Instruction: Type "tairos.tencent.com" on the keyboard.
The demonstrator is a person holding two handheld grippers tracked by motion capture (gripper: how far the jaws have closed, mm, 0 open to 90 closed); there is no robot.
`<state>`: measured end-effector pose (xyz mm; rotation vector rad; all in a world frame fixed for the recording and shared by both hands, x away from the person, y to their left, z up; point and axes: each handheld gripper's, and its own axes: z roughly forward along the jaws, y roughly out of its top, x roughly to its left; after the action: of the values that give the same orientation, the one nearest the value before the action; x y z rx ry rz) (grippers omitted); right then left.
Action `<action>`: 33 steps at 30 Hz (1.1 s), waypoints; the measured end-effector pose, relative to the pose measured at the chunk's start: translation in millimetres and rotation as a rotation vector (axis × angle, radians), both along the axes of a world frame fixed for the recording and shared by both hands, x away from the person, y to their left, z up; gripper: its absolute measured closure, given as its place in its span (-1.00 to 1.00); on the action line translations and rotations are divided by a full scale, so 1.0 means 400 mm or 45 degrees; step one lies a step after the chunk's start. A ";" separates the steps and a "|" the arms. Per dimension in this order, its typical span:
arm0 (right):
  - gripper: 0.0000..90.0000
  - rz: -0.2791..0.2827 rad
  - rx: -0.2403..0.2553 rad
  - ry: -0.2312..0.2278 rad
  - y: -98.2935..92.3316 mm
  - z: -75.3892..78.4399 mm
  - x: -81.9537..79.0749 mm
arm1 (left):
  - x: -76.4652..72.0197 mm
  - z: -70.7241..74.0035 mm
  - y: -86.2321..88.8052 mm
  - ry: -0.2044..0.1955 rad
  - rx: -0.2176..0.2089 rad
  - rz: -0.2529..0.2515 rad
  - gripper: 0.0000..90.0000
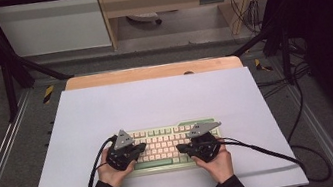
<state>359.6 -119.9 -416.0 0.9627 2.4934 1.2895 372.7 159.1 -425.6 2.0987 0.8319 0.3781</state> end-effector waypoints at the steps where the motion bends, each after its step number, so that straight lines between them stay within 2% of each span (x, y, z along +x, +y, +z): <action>1: 1.00 -0.003 0.002 0.002 -0.001 0.000 0.000 | -0.002 0.001 0.002 0.001 -0.001 -0.002 1.00; 7: 1.00 -0.006 0.009 0.006 -0.006 0.001 0.000 | -0.012 0.003 0.019 0.006 0.005 0.002 1.00; 15: 1.00 0.001 0.006 0.005 -0.005 -0.002 0.001 | -0.004 0.005 0.046 0.008 -0.004 0.048 1.00; 27: 1.00 0.001 0.005 0.013 -0.004 -0.003 0.000 | 0.010 -0.006 0.058 0.011 0.010 0.095 1.00; 33: 1.00 0.002 0.002 0.017 -0.003 -0.004 0.000 | 0.013 -0.011 0.060 0.012 0.012 0.099 1.00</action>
<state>359.7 -121.3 -417.6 0.9733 2.5038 1.2896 377.8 183.1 -429.8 2.0826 0.9210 0.4141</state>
